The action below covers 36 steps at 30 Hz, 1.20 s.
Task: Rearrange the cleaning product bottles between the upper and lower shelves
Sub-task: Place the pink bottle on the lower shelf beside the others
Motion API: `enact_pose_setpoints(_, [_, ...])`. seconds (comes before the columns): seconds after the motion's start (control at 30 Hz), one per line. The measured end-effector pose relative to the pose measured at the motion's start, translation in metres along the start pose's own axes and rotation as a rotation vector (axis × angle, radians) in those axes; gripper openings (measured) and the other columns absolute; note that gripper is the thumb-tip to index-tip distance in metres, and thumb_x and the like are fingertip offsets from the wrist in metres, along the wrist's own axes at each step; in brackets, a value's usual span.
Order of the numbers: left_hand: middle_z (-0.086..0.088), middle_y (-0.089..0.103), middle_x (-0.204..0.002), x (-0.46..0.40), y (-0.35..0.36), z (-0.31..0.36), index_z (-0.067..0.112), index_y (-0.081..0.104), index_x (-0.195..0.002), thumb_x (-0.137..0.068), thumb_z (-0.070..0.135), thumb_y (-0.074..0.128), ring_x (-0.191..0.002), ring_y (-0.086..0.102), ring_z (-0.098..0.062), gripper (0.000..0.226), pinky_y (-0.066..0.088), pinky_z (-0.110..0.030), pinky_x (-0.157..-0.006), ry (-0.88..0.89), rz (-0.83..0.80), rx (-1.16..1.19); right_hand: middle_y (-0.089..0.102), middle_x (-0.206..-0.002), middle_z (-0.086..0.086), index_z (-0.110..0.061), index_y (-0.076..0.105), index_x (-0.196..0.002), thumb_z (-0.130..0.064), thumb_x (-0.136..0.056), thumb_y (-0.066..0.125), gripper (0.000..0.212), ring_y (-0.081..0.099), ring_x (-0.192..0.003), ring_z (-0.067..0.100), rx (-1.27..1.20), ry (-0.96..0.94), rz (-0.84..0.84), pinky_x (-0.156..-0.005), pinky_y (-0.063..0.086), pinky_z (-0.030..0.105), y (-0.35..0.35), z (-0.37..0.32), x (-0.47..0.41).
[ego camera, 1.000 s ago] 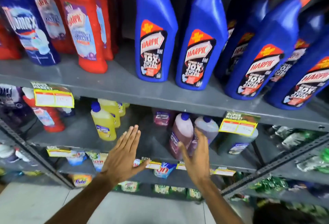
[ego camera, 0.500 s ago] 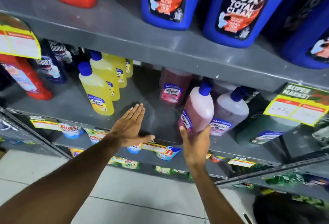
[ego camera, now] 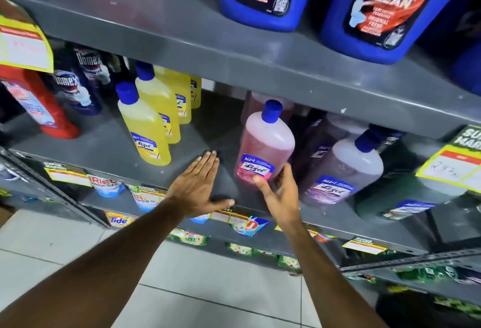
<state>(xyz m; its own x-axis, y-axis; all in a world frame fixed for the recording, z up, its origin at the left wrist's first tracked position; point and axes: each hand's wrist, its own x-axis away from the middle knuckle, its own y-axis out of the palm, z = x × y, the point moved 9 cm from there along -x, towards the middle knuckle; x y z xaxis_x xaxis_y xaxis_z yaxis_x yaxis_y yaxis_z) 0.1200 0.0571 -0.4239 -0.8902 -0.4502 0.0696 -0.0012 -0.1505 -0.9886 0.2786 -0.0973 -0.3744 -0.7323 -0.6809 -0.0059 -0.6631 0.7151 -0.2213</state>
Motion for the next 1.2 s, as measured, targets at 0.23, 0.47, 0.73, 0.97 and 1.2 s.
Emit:
enact_pose_setpoints(0.23, [-0.017,-0.010,-0.177,-0.001,0.003,-0.001,0.003,-0.007,-0.166,-0.080,0.100,0.018,-0.165,-0.008,-0.028,0.132,0.007,-0.045,-0.134,-0.019,-0.013,0.022,0.078,-0.120,-0.011,-0.032,0.058,-0.132,-0.036,-0.071,0.099,0.074,0.074,-0.106,-0.001,0.152,0.028,-0.068,-0.092,0.062,0.024,0.001,0.031,-0.016])
enact_pose_setpoints(0.47, [-0.017,-0.006,-0.178,0.000,0.001,0.001,0.002,-0.001,-0.167,-0.083,0.097,0.019,-0.165,-0.005,-0.027,0.129,0.005,-0.043,-0.135,-0.003,0.024,0.008,0.077,-0.124,-0.004,-0.022,0.059,-0.135,-0.026,-0.077,0.095,0.068,0.075,-0.111,0.008,0.135,0.028,-0.076,-0.094,0.062,0.027,0.001,0.038,-0.021])
enact_pose_setpoints(0.73, [-0.016,-0.009,-0.178,0.000,0.001,0.000,0.004,-0.005,-0.167,-0.083,0.097,0.019,-0.165,-0.007,-0.027,0.128,0.008,-0.044,-0.134,-0.009,-0.001,0.029,0.074,-0.121,-0.016,-0.031,0.056,-0.133,-0.025,-0.081,0.092,0.063,0.072,-0.109,-0.006,0.158,0.048,-0.079,-0.088,0.059,0.014,0.003,0.038,-0.018])
enact_pose_setpoints(0.97, [-0.016,-0.008,-0.178,0.001,0.000,0.001,0.004,-0.005,-0.167,-0.086,0.096,0.023,-0.165,-0.007,-0.027,0.126,0.007,-0.044,-0.135,0.006,0.022,0.039,0.074,-0.121,-0.009,-0.021,0.056,-0.137,-0.019,-0.084,0.089,0.063,0.071,-0.111,0.000,0.166,0.061,-0.078,-0.088,0.059,0.013,0.003,0.041,-0.019])
enact_pose_setpoints(1.2, [-0.016,-0.009,-0.178,-0.001,0.000,-0.001,0.003,-0.005,-0.167,-0.086,0.095,0.030,-0.165,-0.007,-0.027,0.127,0.002,-0.042,-0.135,-0.002,0.028,0.057,0.073,-0.121,-0.017,-0.028,0.055,-0.135,-0.030,-0.075,0.096,0.073,0.072,-0.109,0.001,0.149,0.062,-0.095,-0.095,0.061,0.027,0.002,0.041,-0.022])
